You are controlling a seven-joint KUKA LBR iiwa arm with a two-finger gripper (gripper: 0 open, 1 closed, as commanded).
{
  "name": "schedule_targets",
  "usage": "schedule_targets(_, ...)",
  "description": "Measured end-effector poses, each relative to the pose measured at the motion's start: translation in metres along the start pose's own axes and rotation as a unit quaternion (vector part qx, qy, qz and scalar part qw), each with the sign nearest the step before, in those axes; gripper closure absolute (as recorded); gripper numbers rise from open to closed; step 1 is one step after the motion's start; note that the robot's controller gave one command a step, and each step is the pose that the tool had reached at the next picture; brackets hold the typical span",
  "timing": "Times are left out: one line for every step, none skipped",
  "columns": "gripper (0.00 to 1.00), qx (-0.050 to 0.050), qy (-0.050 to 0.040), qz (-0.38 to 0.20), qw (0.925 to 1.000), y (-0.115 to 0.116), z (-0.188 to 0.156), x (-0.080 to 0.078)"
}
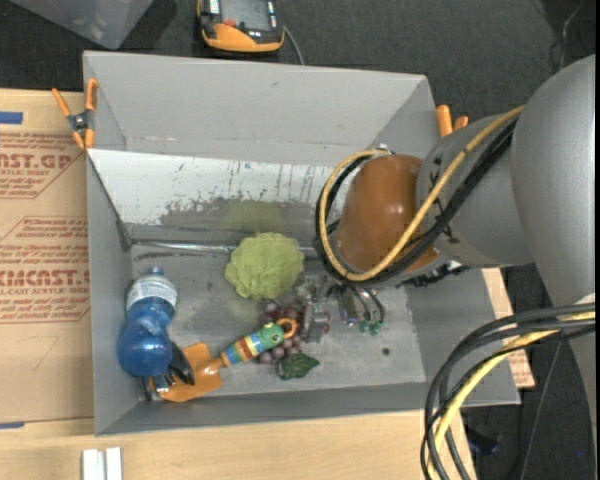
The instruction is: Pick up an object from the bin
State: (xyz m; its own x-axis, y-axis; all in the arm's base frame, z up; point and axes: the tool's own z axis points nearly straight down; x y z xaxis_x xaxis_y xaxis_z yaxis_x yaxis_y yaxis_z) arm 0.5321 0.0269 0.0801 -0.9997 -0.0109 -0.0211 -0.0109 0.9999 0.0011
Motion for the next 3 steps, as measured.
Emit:
schedule_targets(0.00,0.000,0.0000,0.002,1.0000,-0.0011,0.0034,-0.0018)
schedule_targets(0.00,0.000,0.0000,0.002,1.0000,-0.0011,0.0033,-0.0018)
schedule_targets(1.00,0.000,-0.0017,-0.009,1.0000,0.0060,0.0097,0.0034)
